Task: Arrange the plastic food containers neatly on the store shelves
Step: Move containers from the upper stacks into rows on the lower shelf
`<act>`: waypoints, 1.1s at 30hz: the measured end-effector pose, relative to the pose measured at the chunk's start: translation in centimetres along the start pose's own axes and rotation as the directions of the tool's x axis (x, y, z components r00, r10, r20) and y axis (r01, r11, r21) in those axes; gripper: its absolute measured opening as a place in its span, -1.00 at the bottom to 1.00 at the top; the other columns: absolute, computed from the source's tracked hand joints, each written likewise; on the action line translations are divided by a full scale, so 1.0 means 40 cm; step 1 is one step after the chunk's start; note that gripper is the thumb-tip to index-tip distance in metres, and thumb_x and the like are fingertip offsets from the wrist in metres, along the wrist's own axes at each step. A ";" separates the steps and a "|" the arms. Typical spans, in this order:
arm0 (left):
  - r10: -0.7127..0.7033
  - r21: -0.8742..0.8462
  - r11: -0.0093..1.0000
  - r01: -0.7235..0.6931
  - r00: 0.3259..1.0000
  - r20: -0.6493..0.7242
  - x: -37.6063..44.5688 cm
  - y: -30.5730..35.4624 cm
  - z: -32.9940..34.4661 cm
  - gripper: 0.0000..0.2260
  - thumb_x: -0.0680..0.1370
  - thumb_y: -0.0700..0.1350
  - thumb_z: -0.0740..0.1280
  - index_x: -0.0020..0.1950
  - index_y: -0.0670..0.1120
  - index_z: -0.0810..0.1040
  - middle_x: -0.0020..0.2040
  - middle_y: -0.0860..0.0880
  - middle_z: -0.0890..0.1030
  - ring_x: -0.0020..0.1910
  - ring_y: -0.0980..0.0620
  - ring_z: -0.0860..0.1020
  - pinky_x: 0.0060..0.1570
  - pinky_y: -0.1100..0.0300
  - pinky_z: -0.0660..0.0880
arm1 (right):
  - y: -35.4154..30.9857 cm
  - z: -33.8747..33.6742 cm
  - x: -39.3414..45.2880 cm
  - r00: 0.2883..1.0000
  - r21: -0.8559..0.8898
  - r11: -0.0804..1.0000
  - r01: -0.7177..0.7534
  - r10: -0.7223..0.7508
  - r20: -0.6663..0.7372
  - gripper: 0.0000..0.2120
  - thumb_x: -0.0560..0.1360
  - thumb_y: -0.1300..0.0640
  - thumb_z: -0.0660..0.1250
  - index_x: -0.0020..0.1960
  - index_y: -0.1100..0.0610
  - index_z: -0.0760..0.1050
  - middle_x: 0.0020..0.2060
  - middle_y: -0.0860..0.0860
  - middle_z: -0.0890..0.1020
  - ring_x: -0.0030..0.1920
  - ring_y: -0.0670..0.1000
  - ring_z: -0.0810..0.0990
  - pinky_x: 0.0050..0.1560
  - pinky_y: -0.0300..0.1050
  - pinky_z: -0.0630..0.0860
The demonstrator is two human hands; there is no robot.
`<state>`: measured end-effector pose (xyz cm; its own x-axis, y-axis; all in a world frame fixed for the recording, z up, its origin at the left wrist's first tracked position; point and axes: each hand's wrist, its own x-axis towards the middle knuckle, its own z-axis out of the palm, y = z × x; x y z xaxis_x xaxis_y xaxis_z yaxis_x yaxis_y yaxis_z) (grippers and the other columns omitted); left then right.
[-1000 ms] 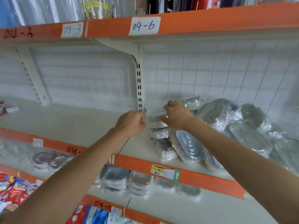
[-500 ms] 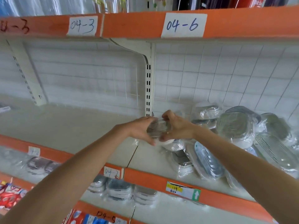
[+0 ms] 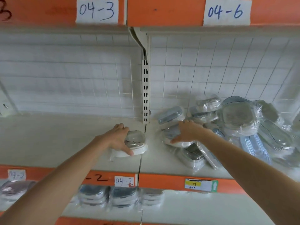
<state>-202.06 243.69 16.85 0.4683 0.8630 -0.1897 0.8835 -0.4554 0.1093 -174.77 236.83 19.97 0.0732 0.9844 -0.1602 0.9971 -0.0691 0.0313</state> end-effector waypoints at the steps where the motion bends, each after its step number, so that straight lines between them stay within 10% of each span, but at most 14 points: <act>1: -0.003 0.006 1.000 0.003 1.000 -0.005 -0.002 -0.006 0.005 -0.09 0.23 0.33 0.49 0.42 -0.06 0.25 0.22 -0.04 0.28 0.28 -0.01 0.24 0.18 0.12 0.32 | -0.004 0.001 0.003 1.000 0.002 1.000 0.003 -0.003 -0.021 -0.07 0.33 -0.37 0.34 0.45 0.21 0.19 0.40 0.19 0.31 0.40 0.20 0.26 0.35 0.10 0.28; 13: -0.188 0.081 0.974 0.213 0.950 -0.248 -0.052 -0.001 0.031 -0.14 0.25 0.38 0.43 0.38 -0.06 0.27 0.20 -0.08 0.28 0.24 -0.07 0.28 0.19 0.04 0.33 | -0.068 -0.004 0.002 0.905 0.028 0.931 0.363 -0.345 -0.250 -0.10 0.35 -0.21 0.36 0.49 0.19 0.07 0.31 0.09 0.32 0.32 0.11 0.26 0.33 0.02 0.27; 24: -0.468 -0.139 0.848 0.511 0.602 -0.646 -0.248 0.120 0.105 -0.18 0.17 0.25 0.54 0.25 -0.17 0.37 0.16 -0.19 0.33 0.13 -0.17 0.30 0.10 0.00 0.30 | -0.081 0.060 -0.095 0.796 0.159 0.834 0.528 -0.422 -0.434 -0.16 0.34 -0.20 0.37 0.44 0.19 0.15 0.27 0.11 0.32 0.31 0.14 0.26 0.31 0.01 0.22; 33: -0.377 -0.087 0.904 0.418 0.685 -0.623 -0.426 0.280 0.182 -0.14 0.17 0.31 0.52 0.28 -0.16 0.37 0.14 -0.18 0.34 0.13 -0.14 0.31 0.09 0.03 0.29 | -0.021 0.146 -0.352 0.795 0.094 0.868 0.487 -0.396 -0.460 -0.08 0.33 -0.23 0.41 0.48 0.20 0.10 0.29 0.12 0.31 0.32 0.14 0.26 0.35 0.00 0.19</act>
<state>-200.08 222.29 14.21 -0.0173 0.8993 0.4370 0.9940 -0.0316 0.1045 -176.50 222.09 16.42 -0.3460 0.8842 0.3137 0.9034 0.4043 -0.1431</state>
